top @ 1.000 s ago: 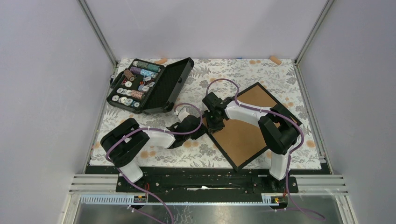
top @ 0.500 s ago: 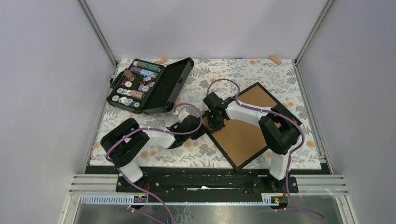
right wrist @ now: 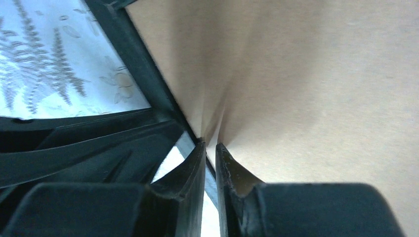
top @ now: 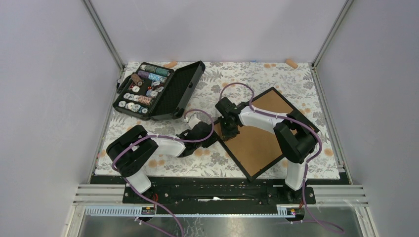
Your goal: Put the photo into the frame
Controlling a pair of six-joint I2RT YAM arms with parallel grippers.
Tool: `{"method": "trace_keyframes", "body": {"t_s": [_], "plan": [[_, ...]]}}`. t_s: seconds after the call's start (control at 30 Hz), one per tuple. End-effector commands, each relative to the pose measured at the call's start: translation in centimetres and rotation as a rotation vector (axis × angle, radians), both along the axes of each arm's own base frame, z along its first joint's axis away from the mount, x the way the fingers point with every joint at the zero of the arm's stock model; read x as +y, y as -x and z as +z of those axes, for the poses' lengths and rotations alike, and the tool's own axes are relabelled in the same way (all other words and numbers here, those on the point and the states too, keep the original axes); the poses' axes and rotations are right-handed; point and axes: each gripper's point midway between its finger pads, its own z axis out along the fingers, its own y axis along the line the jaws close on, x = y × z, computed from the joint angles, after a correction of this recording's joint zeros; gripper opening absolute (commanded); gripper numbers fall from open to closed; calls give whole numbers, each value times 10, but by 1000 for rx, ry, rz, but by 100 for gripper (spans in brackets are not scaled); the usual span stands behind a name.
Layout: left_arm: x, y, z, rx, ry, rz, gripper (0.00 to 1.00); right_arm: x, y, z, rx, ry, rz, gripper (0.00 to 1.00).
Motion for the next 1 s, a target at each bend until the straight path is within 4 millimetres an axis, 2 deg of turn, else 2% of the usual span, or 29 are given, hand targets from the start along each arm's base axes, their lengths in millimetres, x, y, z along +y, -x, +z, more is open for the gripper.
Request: {"method": "trace_keyframes", "body": {"t_s": [0.0, 0.2, 0.33, 0.43, 0.67, 0.97], "plan": [[80, 50, -85, 214, -376, 11, 24, -25, -9, 3, -27, 106, -18, 21], [81, 51, -85, 216, -378, 12, 23, -20, -3, -13, 22, 95, -1, 21], [80, 50, -84, 212, -376, 12, 23, -8, -7, 3, -13, 20, 6, 30], [80, 51, -86, 216, -377, 10, 22, -4, -15, 11, -42, 2, -2, 31], [80, 51, -85, 215, -381, 9, 22, -8, -11, -8, 5, 51, 2, 26], [80, 51, -87, 219, -380, 8, 22, 0, -15, -5, 8, 26, 3, 28]]}}
